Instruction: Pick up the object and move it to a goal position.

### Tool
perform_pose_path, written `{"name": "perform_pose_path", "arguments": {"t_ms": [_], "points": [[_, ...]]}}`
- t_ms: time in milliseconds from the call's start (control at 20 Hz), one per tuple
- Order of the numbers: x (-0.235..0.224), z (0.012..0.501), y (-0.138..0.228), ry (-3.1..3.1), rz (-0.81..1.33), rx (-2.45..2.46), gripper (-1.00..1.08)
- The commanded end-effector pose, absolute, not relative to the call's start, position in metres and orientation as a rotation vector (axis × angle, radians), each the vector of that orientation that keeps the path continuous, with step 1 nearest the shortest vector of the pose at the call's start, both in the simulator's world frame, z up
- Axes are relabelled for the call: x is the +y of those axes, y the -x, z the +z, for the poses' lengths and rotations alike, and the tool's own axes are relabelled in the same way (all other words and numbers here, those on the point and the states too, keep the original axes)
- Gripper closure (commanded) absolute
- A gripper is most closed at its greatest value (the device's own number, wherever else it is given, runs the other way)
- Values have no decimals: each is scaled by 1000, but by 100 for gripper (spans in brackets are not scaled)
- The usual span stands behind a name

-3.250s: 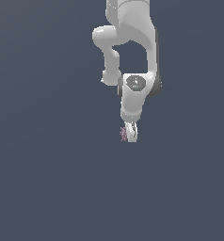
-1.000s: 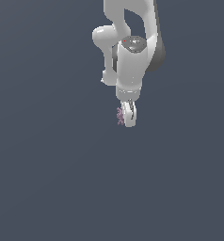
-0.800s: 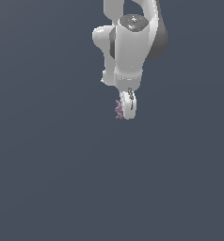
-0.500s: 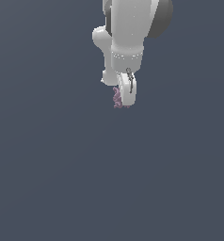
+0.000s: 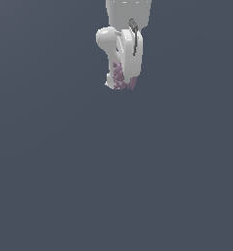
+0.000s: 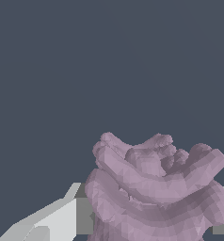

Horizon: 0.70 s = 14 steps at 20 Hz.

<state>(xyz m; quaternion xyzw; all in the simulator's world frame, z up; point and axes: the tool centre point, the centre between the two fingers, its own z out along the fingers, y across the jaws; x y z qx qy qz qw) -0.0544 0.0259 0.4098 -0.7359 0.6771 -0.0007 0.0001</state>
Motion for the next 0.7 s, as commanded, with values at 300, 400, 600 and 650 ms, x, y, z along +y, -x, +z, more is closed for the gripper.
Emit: {"name": "perform_pose_path", "arguments": {"t_ms": [300, 400, 600, 650], "points": [[17, 476, 51, 2314, 0, 2125, 108], [16, 486, 50, 2314, 0, 2125, 108], [14, 500, 49, 2315, 0, 2124, 108], [14, 503, 48, 2315, 0, 2124, 108]]}}
